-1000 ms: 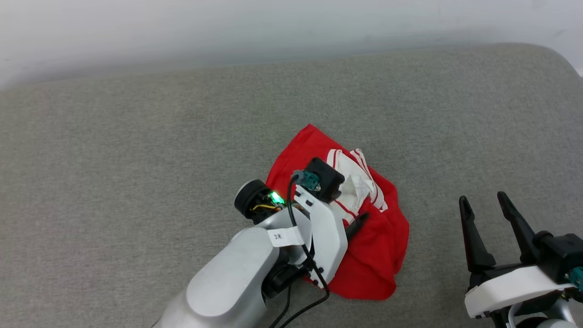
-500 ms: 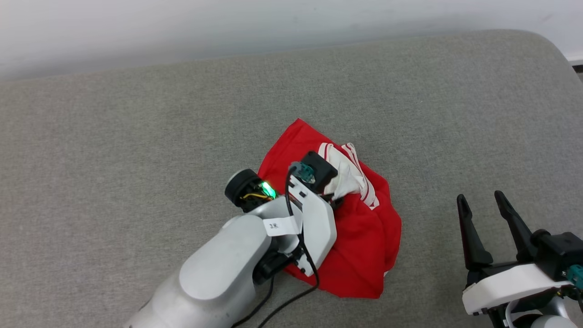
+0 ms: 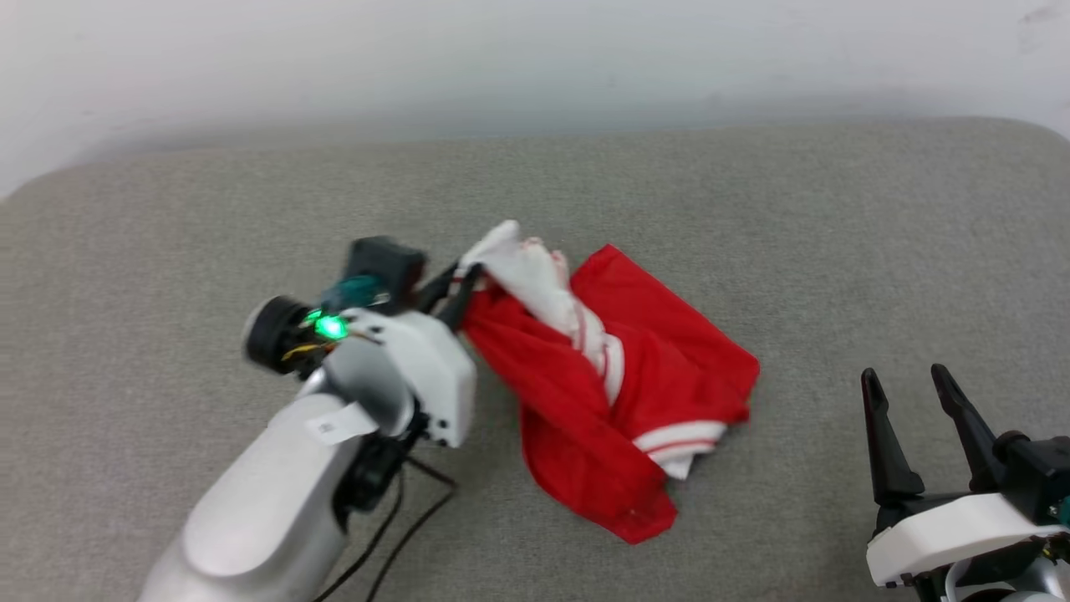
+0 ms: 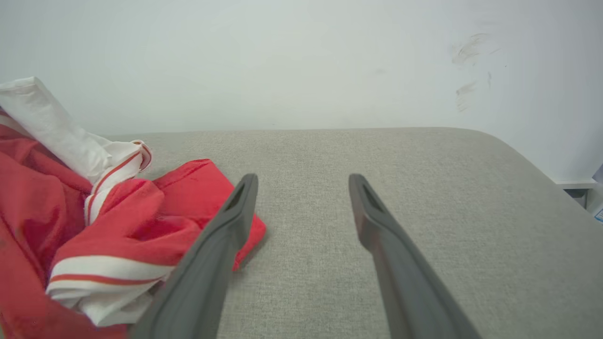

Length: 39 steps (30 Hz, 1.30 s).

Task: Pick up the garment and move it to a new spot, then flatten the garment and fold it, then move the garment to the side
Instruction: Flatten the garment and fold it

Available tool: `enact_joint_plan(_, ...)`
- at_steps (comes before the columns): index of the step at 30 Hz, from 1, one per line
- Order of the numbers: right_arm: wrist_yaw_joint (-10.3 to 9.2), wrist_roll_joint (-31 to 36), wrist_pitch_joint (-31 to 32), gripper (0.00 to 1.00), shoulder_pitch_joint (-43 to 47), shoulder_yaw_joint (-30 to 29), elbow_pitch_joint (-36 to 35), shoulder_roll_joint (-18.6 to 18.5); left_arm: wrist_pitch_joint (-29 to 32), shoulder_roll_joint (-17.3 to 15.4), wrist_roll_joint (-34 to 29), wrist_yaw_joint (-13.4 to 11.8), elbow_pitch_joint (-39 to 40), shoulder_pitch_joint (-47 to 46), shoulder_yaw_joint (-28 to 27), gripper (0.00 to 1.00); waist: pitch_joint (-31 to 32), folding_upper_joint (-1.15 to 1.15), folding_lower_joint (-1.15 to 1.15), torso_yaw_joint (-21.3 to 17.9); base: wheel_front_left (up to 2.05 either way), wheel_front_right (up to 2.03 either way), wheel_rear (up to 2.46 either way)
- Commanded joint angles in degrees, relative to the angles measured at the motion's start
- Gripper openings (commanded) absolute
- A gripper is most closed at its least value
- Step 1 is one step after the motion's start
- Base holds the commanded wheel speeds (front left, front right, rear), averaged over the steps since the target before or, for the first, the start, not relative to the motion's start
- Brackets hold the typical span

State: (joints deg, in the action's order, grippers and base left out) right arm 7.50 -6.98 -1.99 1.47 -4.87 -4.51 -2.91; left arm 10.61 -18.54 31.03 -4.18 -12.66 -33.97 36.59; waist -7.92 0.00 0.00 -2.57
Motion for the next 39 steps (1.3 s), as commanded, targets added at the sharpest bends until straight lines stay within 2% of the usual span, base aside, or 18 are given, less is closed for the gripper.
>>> enact_joint_plan(1,-0.02,0.45,0.25,1.0,0.46,-0.14,-0.44,0.04,-1.05,-1.27,0.56,-1.52,1.35,2.24,-1.5,0.0,0.83,0.0,0.0,1.24,0.0,0.0,0.0)
enact_joint_plan(6,-0.03,0.64,0.98,1.0,1.05,-0.44,-1.13,0.04,-3.38,-5.26,3.3,-7.28,4.82,11.29,-7.12,0.0,1.71,0.0,0.0,2.89,0.0,0.0,0.0)
enact_joint_plan(11,-0.03,0.72,1.73,1.0,1.46,-0.18,-1.66,0.04,-4.78,-5.39,8.27,-11.17,4.35,22.07,-11.07,0.0,2.09,0.0,0.0,3.5,0.0,0.0,0.0)
enact_joint_plan(14,-0.02,0.83,2.01,1.0,1.68,0.14,-1.8,0.04,-5.21,-4.22,11.0,-12.0,2.58,27.45,-11.84,0.0,2.29,0.0,0.0,3.5,0.0,0.0,0.0)
enact_joint_plan(18,-0.02,1.13,2.43,1.0,1.97,0.42,-2.0,0.04,-6.11,-2.66,12.87,-11.65,0.19,31.65,-11.69,0.0,2.68,0.0,0.0,3.33,0.0,0.0,0.0)
enact_joint_plan(19,-0.03,1.14,2.56,1.0,1.97,0.38,-2.09,0.04,-6.59,-2.51,12.78,-11.57,-0.17,31.9,-11.56,0.22,2.73,0.0,0.0,3.33,0.0,0.0,0.0)
enact_joint_plan(20,-0.03,1.15,2.59,1.0,2.05,0.37,-2.18,0.04,-7.24,-2.06,12.72,-11.34,-0.42,32.0,-11.48,0.64,2.84,0.0,0.0,3.35,0.0,0.0,0.0)
enact_joint_plan(21,-0.02,1.17,2.75,1.0,2.12,0.38,-2.28,0.04,-8.12,-1.84,12.33,-11.11,-0.55,31.8,-11.41,1.0,2.96,0.0,0.0,3.36,0.0,0.0,0.0)
enact_joint_plan(31,-0.03,1.36,3.92,1.0,3.07,0.41,-2.34,0.04,-21.14,-2.61,6.81,-10.02,2.97,27.97,-12.62,1.0,5.85,0.0,0.0,3.09,0.0,0.0,0.0)
enact_joint_plan(39,-0.02,1.84,5.4,1.0,4.09,0.29,-2.04,0.04,-24.93,-3.75,1.37,-9.0,8.61,26.58,-11.78,1.0,7.21,0.0,0.0,3.06,0.0,0.0,0.0)
